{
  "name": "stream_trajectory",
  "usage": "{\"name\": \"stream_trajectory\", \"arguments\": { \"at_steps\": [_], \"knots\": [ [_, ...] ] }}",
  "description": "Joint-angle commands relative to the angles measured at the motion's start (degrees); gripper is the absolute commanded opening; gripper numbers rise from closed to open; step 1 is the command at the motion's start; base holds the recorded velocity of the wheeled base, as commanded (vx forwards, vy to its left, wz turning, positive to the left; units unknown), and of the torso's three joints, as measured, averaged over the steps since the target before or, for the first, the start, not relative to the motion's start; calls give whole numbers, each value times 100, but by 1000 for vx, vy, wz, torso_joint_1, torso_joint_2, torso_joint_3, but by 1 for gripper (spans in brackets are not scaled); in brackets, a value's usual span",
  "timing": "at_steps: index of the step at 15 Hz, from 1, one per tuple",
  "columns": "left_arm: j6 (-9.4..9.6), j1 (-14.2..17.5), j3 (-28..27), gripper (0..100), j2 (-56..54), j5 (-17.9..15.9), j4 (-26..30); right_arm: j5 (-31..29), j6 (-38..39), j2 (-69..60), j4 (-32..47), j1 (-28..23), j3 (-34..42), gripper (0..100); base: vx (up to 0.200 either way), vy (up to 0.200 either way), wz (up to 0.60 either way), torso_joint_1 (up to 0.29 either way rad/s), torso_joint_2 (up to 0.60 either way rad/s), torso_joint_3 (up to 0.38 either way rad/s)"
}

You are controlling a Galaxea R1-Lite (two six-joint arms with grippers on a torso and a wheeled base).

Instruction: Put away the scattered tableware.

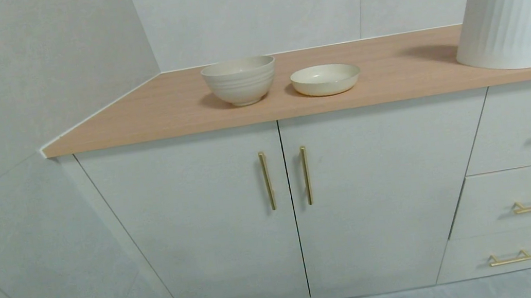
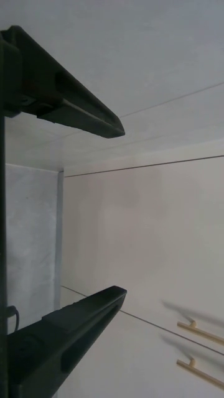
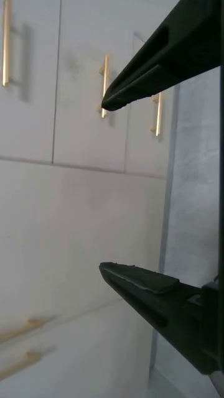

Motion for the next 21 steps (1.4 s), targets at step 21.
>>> {"name": "stream_trajectory", "arguments": {
  "at_steps": [21],
  "knots": [
    [23, 1, 0, 100, -2, -7, -9, 786, 412, 9196, -3709, 3149, -3313, 100, 0, 0, 0, 0, 0, 0]
  ]
}}
